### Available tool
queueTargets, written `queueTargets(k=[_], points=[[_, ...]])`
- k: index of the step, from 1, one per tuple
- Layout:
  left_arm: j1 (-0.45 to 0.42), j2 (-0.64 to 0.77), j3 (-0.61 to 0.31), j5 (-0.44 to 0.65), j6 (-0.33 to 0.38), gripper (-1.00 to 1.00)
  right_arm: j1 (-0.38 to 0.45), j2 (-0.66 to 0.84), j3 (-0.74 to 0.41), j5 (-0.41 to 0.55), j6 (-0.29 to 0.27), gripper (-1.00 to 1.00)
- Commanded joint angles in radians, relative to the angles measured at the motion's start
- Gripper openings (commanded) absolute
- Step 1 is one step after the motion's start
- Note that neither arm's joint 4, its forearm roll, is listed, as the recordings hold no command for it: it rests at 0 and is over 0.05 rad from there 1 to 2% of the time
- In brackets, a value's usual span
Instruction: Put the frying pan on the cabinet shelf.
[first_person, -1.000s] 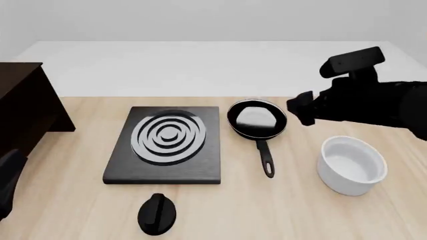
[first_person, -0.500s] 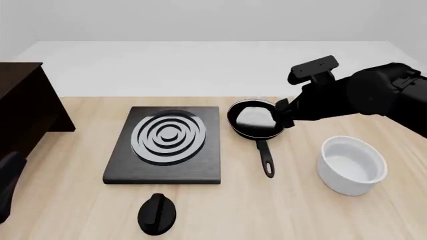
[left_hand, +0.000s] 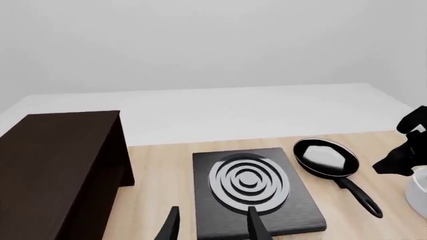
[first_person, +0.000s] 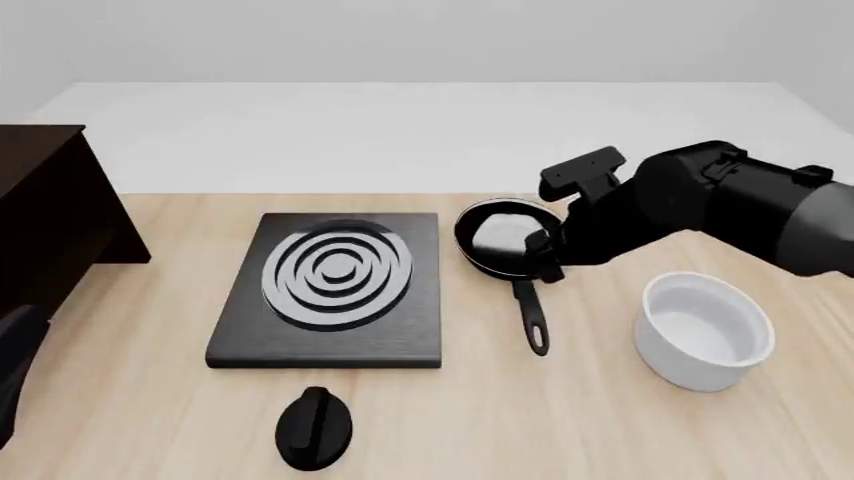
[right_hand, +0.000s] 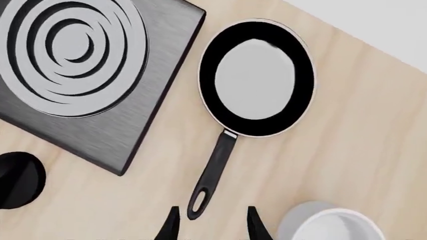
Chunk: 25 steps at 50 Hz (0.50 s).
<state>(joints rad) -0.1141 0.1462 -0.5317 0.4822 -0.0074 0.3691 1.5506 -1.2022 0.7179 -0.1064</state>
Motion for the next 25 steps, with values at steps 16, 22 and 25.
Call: queueTargets(k=[16, 22, 25], points=[[-0.01, 0.011, -0.004, 0.003, 0.021, 1.0, -0.007, 0.108, 0.063, -0.04, 0.002, 1.0], [-0.012, 0.011, 0.003, -0.003, 0.022, 1.0, -0.024, 0.129, 0.056, -0.047, -0.029, 1.0], [-0.014, 0.011, 0.006, -0.004, 0.022, 1.0, -0.022, 0.136, 0.054, -0.049, -0.03, 1.0]])
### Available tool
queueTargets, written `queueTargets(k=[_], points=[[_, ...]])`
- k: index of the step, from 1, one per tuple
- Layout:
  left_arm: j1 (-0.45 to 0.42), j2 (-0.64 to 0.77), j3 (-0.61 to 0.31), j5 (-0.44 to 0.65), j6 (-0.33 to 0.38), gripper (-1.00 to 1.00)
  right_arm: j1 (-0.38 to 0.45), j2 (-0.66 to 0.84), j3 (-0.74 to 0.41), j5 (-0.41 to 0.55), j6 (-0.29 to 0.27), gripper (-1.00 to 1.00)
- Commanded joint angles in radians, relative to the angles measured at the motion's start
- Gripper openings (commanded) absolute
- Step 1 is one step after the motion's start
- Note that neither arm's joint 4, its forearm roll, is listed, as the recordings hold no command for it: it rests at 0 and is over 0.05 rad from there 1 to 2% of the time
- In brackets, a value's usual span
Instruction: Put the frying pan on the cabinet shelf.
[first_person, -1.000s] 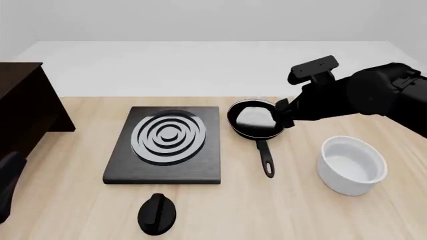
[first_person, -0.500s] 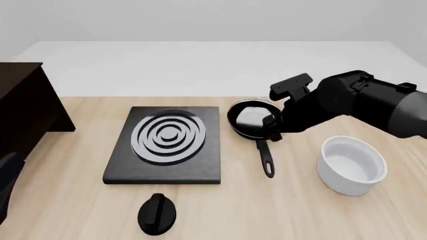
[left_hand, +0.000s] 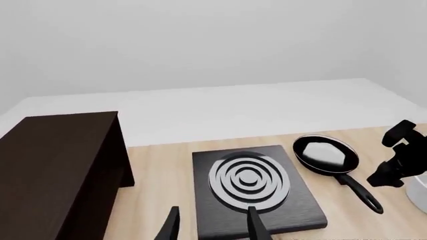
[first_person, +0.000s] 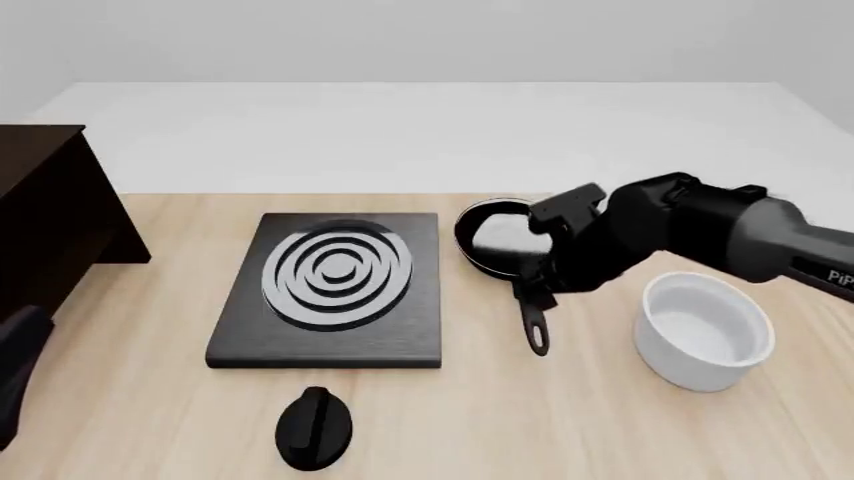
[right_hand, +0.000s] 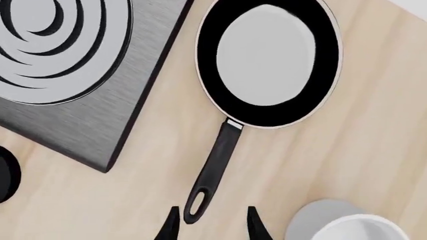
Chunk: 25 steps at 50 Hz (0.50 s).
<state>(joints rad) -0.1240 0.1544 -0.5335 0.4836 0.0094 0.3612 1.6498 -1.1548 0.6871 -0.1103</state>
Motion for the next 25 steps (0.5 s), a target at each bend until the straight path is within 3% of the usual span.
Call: queueTargets(k=[1, 7, 12, 25], points=[[-0.006, 0.003, 0.009, -0.005, 0.005, 1.0, -0.015, 0.046, 0.005, -0.025, -0.032, 1.0], [-0.009, 0.003, 0.018, -0.011, 0.008, 1.0, -0.02, 0.076, 0.003, -0.036, -0.049, 1.0], [-0.009, 0.001, 0.02, -0.012, 0.012, 1.0, 0.001, 0.087, 0.021, -0.058, -0.023, 1.0], [-0.012, 0.003, 0.03, -0.018, 0.016, 1.0, 0.006, 0.129, 0.052, -0.107, -0.018, 1.0]])
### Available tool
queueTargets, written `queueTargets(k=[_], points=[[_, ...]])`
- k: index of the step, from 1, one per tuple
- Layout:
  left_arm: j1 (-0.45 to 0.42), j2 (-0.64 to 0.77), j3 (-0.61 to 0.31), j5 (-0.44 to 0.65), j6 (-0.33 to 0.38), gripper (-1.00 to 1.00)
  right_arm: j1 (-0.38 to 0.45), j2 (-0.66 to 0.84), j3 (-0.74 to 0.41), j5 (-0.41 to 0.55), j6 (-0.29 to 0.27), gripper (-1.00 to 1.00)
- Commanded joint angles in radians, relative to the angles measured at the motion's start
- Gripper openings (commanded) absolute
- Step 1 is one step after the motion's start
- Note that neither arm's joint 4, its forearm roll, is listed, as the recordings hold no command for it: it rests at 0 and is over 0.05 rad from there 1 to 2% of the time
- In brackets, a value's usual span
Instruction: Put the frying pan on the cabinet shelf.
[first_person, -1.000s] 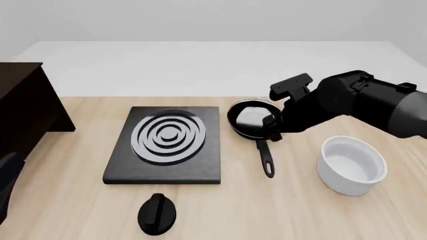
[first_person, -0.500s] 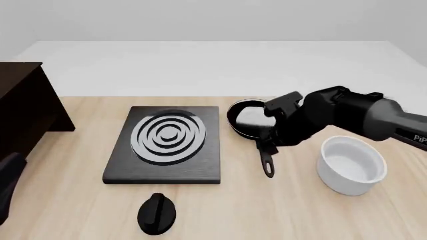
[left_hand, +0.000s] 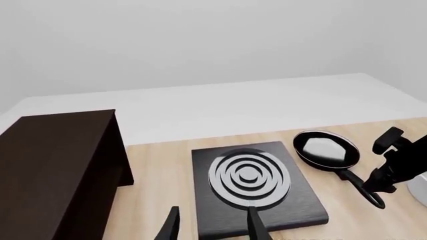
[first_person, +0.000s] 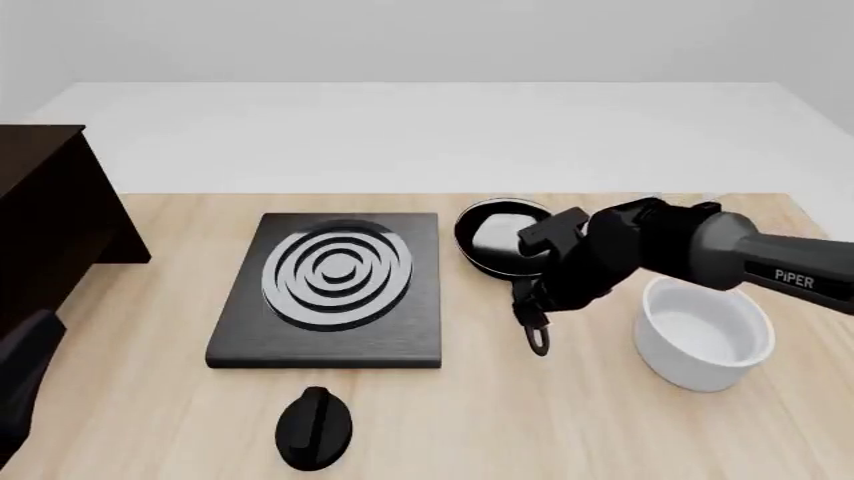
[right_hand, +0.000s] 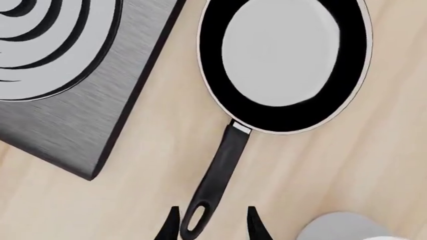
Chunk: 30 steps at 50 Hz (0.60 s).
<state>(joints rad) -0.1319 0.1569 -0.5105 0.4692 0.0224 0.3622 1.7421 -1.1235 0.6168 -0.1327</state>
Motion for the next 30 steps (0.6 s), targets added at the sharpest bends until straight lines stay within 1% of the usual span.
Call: queueTargets(k=[1, 3, 7, 12, 13, 18, 23, 25, 30], points=[[-0.005, 0.0, 0.006, -0.003, 0.001, 1.0, 0.007, 0.039, 0.021, -0.038, 0.008, 1.0], [-0.003, 0.0, 0.006, -0.002, -0.004, 1.0, 0.014, 0.044, 0.016, -0.037, 0.02, 1.0], [-0.002, 0.0, 0.01, -0.005, -0.003, 1.0, 0.011, 0.059, 0.014, -0.046, 0.022, 1.0], [-0.002, 0.0, 0.01, -0.003, -0.001, 1.0, 0.012, 0.068, 0.033, -0.07, 0.013, 1.0], [-0.003, 0.0, 0.012, -0.004, 0.003, 1.0, 0.022, 0.074, 0.035, -0.075, 0.034, 1.0], [-0.003, 0.001, 0.011, -0.003, 0.0, 1.0, 0.024, 0.084, 0.045, -0.089, 0.034, 1.0], [-0.004, -0.001, 0.015, -0.004, -0.001, 1.0, 0.012, 0.09, 0.039, -0.089, 0.031, 1.0], [-0.005, 0.0, 0.02, -0.008, 0.0, 1.0, -0.005, 0.094, 0.031, -0.086, 0.018, 1.0], [-0.011, -0.002, 0.024, -0.008, 0.005, 1.0, -0.022, 0.109, 0.019, -0.088, 0.01, 1.0]])
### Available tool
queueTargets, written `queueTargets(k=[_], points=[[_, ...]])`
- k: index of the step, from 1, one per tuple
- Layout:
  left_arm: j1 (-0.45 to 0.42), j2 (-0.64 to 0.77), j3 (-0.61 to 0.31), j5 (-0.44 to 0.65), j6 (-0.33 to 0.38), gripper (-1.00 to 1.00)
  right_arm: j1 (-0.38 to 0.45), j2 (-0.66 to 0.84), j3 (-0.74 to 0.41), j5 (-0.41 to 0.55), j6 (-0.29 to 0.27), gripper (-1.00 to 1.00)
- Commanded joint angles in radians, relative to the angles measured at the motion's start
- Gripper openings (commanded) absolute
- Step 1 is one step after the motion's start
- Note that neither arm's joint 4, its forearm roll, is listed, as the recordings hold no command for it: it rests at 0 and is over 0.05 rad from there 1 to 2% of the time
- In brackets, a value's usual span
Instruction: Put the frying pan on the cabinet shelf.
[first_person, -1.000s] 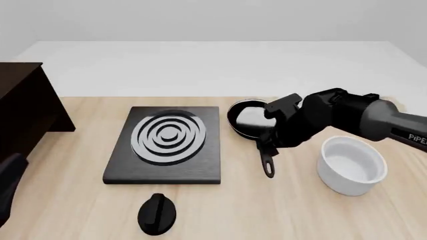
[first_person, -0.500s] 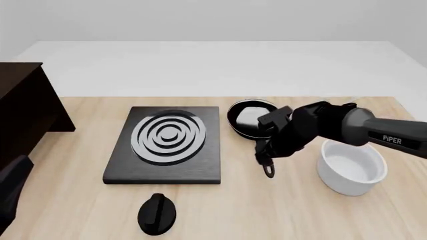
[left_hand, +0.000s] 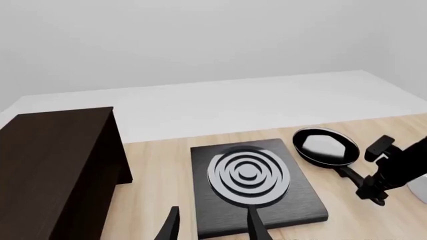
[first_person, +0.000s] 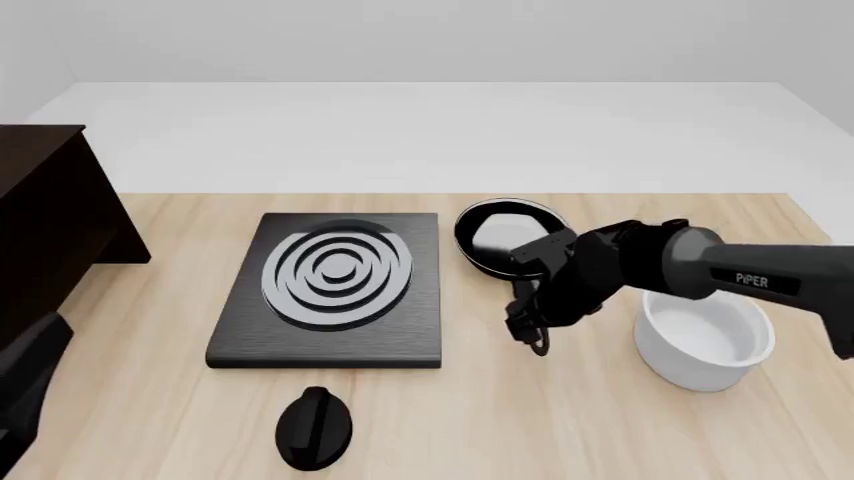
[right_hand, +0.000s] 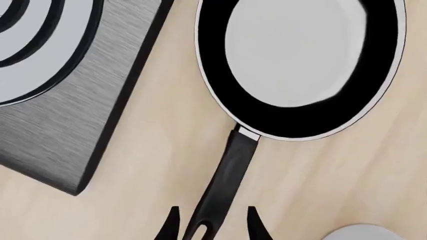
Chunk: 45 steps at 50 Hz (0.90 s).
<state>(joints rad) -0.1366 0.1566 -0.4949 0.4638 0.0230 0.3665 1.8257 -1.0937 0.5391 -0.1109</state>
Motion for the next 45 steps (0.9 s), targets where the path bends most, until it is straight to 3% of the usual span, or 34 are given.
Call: queueTargets(k=[1, 3, 5, 29, 41, 42, 45], points=[[-0.008, 0.0, 0.008, -0.002, 0.003, 1.0, -0.026, 0.028, -0.011, -0.012, -0.007, 1.0], [-0.007, 0.002, 0.009, -0.005, 0.003, 1.0, -0.031, 0.036, -0.006, -0.021, -0.007, 1.0], [-0.007, 0.003, 0.009, -0.006, 0.001, 1.0, -0.056, 0.05, 0.013, -0.036, -0.055, 1.0], [-0.011, 0.006, 0.031, -0.021, 0.005, 1.0, -0.031, 0.077, -0.008, -0.044, -0.012, 1.0], [-0.011, 0.004, 0.045, -0.028, 0.007, 1.0, -0.037, 0.061, -0.008, -0.051, -0.029, 1.0], [-0.011, 0.003, 0.047, -0.029, 0.008, 1.0, -0.037, 0.059, -0.007, -0.051, -0.029, -1.0], [-0.011, 0.004, 0.046, -0.028, 0.008, 1.0, -0.034, 0.051, -0.006, -0.057, -0.029, -1.0]])
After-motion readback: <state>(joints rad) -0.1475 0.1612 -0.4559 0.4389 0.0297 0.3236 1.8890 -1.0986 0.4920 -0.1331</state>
